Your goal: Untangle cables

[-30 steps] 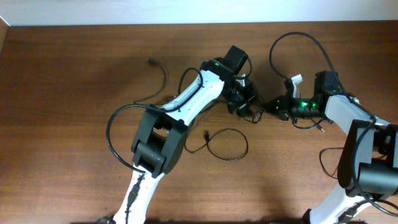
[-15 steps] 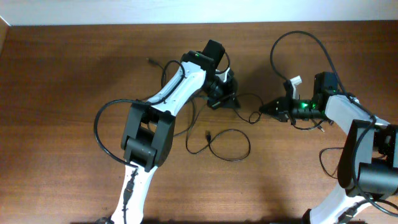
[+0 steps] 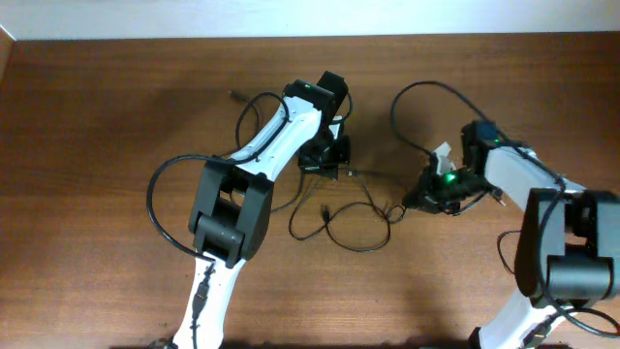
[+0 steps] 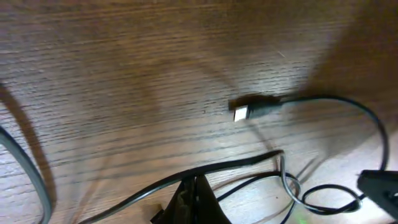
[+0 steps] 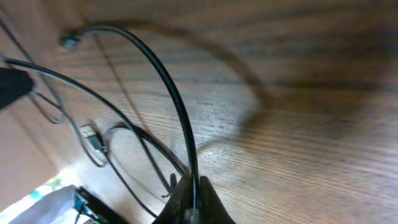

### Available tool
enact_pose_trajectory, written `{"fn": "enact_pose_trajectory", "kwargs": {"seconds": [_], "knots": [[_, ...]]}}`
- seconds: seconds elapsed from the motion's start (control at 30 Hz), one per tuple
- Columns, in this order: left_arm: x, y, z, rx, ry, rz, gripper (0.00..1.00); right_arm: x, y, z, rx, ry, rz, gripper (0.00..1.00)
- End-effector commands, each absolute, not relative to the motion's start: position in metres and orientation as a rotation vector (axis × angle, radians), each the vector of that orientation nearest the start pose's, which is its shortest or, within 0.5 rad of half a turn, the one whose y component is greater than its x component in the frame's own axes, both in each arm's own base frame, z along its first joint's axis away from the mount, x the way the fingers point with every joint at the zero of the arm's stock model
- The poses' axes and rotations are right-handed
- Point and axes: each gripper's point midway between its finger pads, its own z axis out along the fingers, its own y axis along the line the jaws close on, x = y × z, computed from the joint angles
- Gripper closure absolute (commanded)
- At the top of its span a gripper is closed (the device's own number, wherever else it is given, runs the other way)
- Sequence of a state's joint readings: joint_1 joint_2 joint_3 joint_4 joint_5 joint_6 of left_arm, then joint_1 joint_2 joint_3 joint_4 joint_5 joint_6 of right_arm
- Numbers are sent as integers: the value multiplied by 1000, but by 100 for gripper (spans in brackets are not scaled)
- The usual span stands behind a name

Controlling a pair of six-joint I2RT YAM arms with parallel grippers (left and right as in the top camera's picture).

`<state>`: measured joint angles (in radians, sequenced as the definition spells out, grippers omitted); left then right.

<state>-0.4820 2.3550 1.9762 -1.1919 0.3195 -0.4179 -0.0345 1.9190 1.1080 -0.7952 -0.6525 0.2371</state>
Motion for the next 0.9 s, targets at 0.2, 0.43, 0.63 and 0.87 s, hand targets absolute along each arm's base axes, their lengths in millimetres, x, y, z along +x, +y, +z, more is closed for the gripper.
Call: {"fn": "enact_pose_trajectory", "kwargs": {"seconds": [0.2, 0.43, 0.63, 0.87], "knots": [[387, -243, 23, 90, 3241, -395, 100, 311, 69, 20, 514, 3175, 607, 71], [385, -244, 23, 96, 3244, -394, 100, 338, 75, 16, 408, 3070, 565, 46], [376, -239, 24, 150, 3279, -374, 100, 332, 80, 11, 434, 3100, 458, 72], [374, -238, 24, 183, 3284, -371, 100, 322, 78, 0, 460, 3138, 442, 96]]}}
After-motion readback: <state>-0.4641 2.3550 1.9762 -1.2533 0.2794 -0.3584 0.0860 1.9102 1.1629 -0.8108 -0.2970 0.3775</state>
